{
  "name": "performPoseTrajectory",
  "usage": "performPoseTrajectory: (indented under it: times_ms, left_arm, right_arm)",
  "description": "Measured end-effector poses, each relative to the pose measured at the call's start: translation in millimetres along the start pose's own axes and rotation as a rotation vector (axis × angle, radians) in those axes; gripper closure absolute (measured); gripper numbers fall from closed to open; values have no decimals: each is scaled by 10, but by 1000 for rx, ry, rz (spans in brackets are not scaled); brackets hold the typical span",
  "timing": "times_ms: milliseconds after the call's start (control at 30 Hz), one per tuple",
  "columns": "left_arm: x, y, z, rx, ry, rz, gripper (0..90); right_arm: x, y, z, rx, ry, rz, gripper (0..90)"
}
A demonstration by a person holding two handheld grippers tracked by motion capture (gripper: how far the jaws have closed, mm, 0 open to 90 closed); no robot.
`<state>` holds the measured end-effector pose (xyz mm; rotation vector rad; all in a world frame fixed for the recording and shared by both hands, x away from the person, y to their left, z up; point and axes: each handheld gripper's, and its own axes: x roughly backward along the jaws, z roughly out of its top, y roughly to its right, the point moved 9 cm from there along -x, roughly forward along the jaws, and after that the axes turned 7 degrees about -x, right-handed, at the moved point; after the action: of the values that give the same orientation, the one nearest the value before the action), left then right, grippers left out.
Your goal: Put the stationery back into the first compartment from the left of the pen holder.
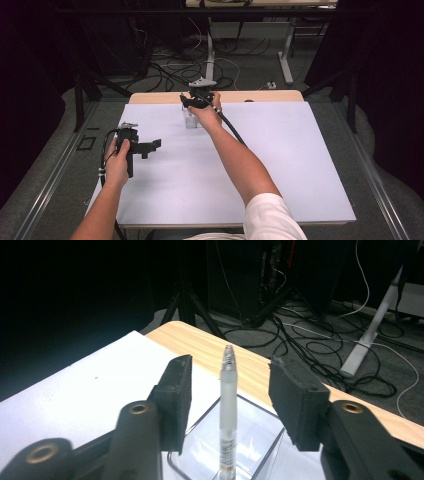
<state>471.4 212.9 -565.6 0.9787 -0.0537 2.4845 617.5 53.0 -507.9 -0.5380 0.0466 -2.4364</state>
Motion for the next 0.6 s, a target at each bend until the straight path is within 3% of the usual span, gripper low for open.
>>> performPoseTrajectory:
  times_ms: [233, 400, 533, 600]
  left_arm:
    - [-19, 22, 0, -7, -3, 4, 2]
    - [-27, 38, 8, -14, 3, -3, 1]
    - [-30, 42, 13, -15, 5, -2, 2]
    - [-29, 45, 18, -19, 7, -3, 2]
  right_arm:
    - [178, 29, -16, 1, 4, 3, 434]
    - [338, 70, -32, -31, -45, 4, 271]
    - [480, 126, -37, -20, -72, -33, 153]
    - [556, 161, -51, 1, -85, -59, 154]
